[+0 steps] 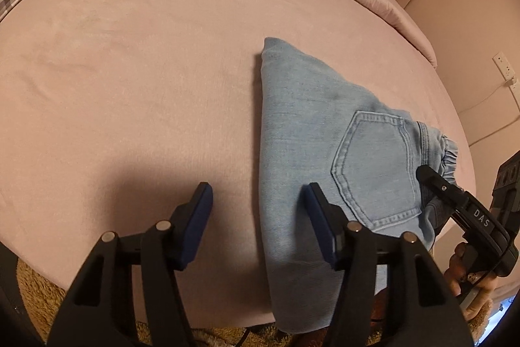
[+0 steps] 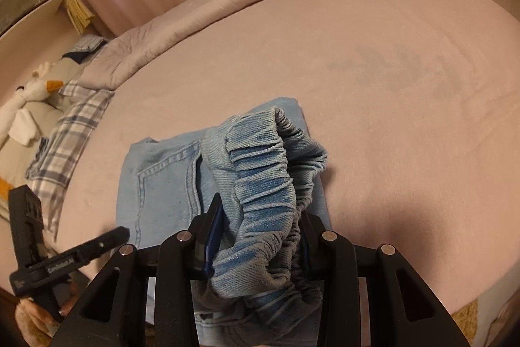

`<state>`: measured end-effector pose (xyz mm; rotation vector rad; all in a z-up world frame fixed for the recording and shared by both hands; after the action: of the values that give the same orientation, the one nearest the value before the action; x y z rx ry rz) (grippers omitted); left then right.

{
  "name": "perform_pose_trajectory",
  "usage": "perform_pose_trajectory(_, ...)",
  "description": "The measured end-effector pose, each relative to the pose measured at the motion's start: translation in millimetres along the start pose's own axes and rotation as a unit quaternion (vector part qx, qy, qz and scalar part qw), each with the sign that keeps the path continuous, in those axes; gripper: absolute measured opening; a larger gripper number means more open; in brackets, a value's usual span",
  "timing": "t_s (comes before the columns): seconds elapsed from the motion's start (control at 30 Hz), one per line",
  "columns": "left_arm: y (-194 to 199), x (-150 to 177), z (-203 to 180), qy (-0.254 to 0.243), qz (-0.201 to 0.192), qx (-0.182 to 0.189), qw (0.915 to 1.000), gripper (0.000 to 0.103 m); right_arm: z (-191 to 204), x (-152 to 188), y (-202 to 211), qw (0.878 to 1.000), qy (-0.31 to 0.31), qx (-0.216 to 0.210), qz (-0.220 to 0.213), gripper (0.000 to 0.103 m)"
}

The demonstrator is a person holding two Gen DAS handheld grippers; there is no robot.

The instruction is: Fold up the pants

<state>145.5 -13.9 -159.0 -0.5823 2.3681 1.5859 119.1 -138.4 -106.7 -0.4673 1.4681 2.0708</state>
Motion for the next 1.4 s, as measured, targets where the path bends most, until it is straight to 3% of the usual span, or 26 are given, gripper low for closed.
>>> perform_pose_trajectory(0.33,8,24,4,-0.003,-0.007,0.015,0.9999,0.061,-2,8,5,1.000,-0.007,0.014,-0.005,0.040)
perform_pose_trajectory(0.47,15,34,7,0.016,0.000,0.037,0.9992,0.061,-3,10,6,1.000,0.001,0.027,-0.007,0.045)
perform_pose_trajectory(0.57,20,41,6,0.020,0.009,0.051,0.9985,0.061,-5,11,10,0.999,0.007,0.049,-0.009,0.056)
perform_pose_trajectory(0.7,29,50,5,0.028,0.033,0.079,0.9959,0.071,-6,12,21,0.996,0.036,0.084,-0.015,0.067)
perform_pose_trajectory(0.77,36,46,5,0.034,0.020,0.095,0.9947,0.074,-8,13,29,0.996,0.029,0.086,-0.012,0.073)
perform_pose_trajectory(0.83,42,39,6,0.042,0.001,0.100,0.9942,0.085,-14,11,39,0.996,0.018,0.091,-0.016,0.079)
perform_pose_trajectory(0.93,44,30,8,0.046,-0.016,0.099,0.9939,0.092,-16,7,53,0.997,0.007,0.066,-0.029,0.093)
perform_pose_trajectory(1.03,32,27,4,0.042,-0.005,0.098,0.9943,0.093,-17,10,49,1.000,-0.020,0.008,-0.019,0.093)
perform_pose_trajectory(1.13,18,28,-2,0.044,0.022,0.112,0.9925,0.092,-20,17,29,0.999,-0.048,-0.014,0.011,0.093)
perform_pose_trajectory(1.23,15,22,-5,0.041,0.019,0.116,0.9922,0.091,-24,24,12,0.997,-0.066,-0.033,0.032,0.093)
perform_pose_trajectory(1.4,1,14,-18,0.018,0.028,0.118,0.9925,0.075,-22,29,6,0.993,-0.082,-0.083,0.037,0.089)
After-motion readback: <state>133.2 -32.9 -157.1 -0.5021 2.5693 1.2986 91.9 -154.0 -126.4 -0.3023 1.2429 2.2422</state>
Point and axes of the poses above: each gripper's, at about its wrist camera, not at the fingertips, and y roughly against the way its jaws point, z to its left, x to its underside, the point moved 9 cm from there along -y, roughly the way its jaws point, and after that the axes turned 1 degree about y, right-handed, at the moved point
